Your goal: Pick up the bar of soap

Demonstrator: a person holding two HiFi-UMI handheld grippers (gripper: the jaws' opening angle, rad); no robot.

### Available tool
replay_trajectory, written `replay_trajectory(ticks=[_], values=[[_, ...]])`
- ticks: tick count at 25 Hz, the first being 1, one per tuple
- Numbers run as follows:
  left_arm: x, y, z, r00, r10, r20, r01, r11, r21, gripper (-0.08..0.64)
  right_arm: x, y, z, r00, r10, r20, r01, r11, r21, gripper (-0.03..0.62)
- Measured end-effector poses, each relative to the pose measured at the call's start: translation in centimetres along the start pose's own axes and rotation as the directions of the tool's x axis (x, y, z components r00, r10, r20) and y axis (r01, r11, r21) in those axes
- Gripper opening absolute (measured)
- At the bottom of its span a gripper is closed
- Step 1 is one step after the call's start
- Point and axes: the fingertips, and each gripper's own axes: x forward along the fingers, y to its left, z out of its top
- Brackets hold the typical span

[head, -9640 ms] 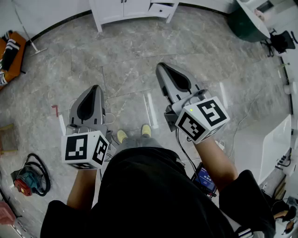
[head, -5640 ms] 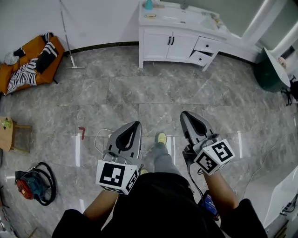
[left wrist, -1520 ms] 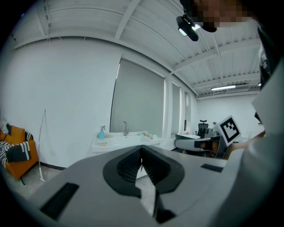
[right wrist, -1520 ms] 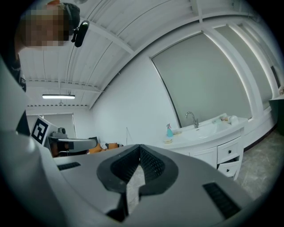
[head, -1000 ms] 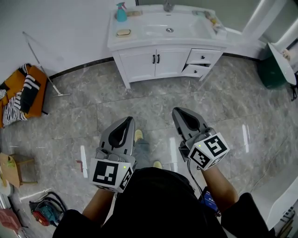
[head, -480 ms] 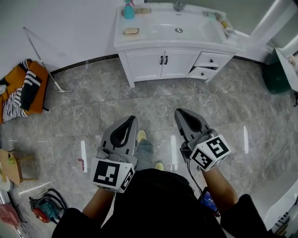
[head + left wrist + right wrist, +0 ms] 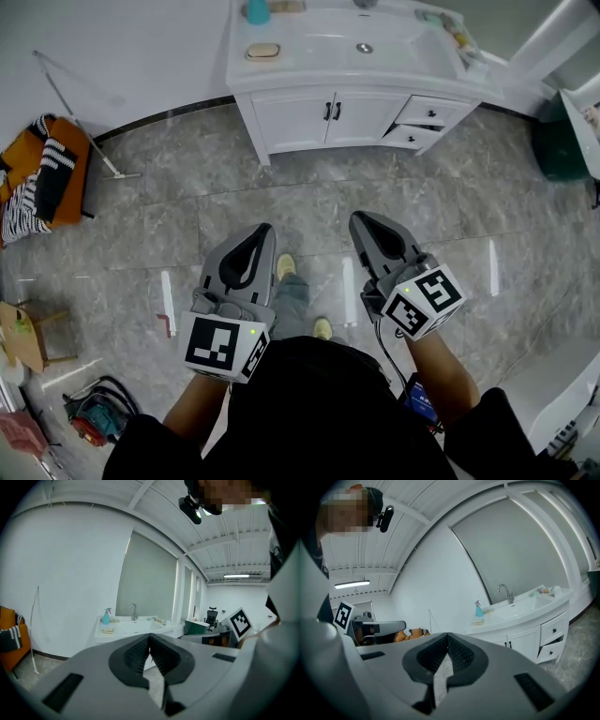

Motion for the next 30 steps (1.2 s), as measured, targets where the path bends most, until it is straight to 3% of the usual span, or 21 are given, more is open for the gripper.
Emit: replay_trajectory(ticks=[30], values=[[4.3, 6.4, 1.8, 0.998, -0.067, 0.007, 0.067, 0.997, -0.046, 0.011, 7.0, -1.1, 3.2, 0.998, -0.053, -0.021, 0.052, 0.998, -0.041, 0.005]])
